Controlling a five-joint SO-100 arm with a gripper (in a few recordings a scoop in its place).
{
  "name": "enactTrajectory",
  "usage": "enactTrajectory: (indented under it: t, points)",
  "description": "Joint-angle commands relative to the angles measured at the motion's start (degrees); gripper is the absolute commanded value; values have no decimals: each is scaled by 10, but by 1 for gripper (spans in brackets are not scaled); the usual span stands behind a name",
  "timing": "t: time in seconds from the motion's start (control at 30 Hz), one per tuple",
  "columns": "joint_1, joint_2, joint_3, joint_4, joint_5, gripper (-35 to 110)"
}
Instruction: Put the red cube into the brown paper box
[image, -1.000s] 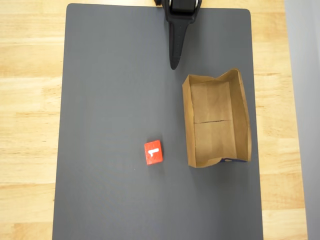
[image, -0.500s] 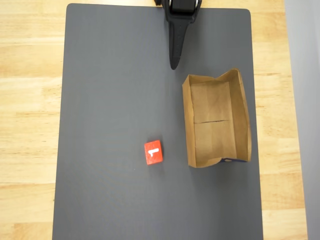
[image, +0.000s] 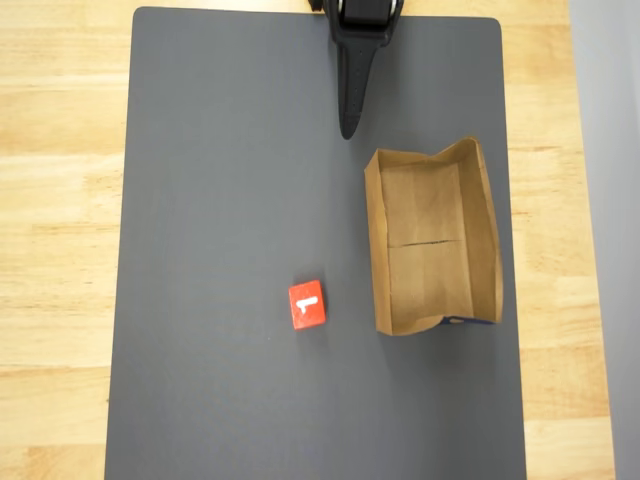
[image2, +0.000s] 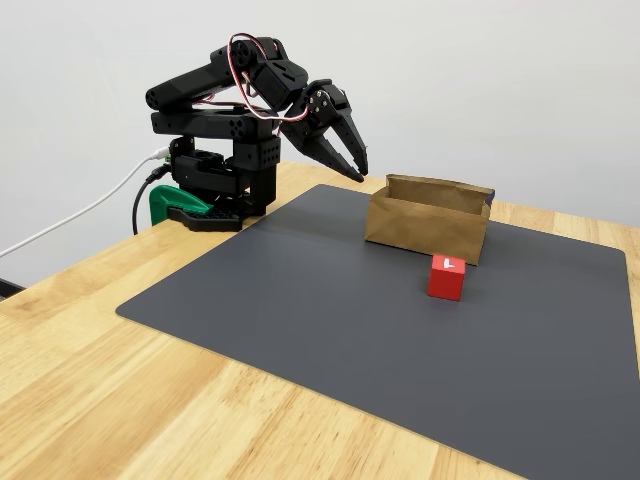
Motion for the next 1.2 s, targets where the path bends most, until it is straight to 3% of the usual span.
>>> enactTrajectory:
  t: [0.0, 1.17]
  points:
    - [0, -1, -1, 4, -5, 0]
    - [-16, -47, -23, 15, 5, 3]
